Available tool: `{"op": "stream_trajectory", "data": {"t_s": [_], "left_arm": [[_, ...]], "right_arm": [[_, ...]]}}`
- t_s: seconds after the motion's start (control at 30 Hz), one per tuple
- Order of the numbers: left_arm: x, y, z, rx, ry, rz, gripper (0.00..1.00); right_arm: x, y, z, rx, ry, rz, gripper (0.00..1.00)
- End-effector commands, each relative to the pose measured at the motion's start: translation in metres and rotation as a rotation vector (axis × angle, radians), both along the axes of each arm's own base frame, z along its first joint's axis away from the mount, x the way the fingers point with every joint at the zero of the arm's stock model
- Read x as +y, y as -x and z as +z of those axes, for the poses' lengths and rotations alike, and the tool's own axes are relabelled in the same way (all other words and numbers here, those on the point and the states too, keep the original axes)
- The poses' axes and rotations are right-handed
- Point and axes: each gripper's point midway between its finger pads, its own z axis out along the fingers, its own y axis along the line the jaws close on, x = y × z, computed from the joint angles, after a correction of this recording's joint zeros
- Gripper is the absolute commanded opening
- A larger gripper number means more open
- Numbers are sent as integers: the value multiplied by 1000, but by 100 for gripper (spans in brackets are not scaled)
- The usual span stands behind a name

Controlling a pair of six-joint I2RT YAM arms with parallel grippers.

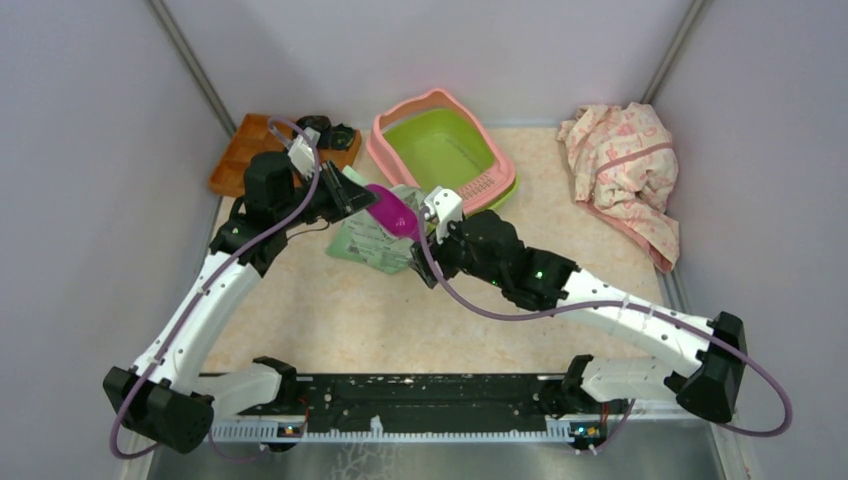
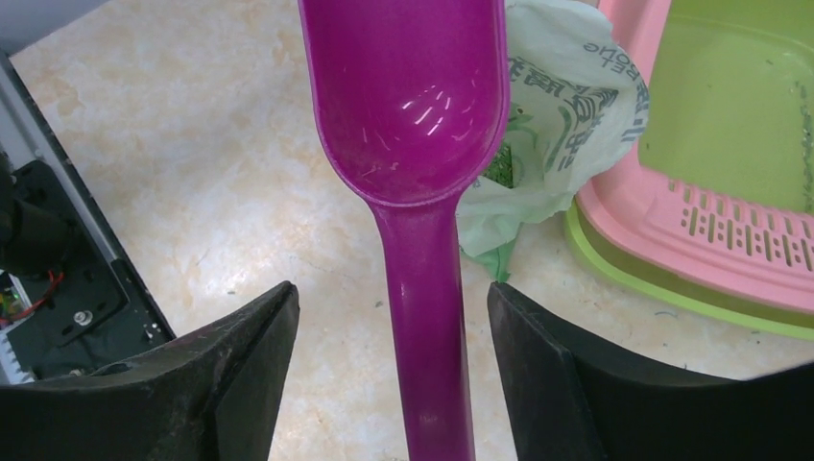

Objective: Fill the litter box with clean litter
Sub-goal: Pick up the spatula from the center of the board.

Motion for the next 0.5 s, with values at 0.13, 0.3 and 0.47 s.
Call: {"op": "stream_trajectory", "data": {"t_s": [0.13,0.3,0.47], "left_arm": [[-3,-1,8,-22,36,-6,22],[-4,-1,5,-14,39,-8,22],[-3,-1,2,-13,31,-7,24]], "right_arm": [[20,-10,14,-47,-53,13,26],[18,-16,11,-59,-40,-20,0],[7,-23,23,-78,-40,-53,0]]}}
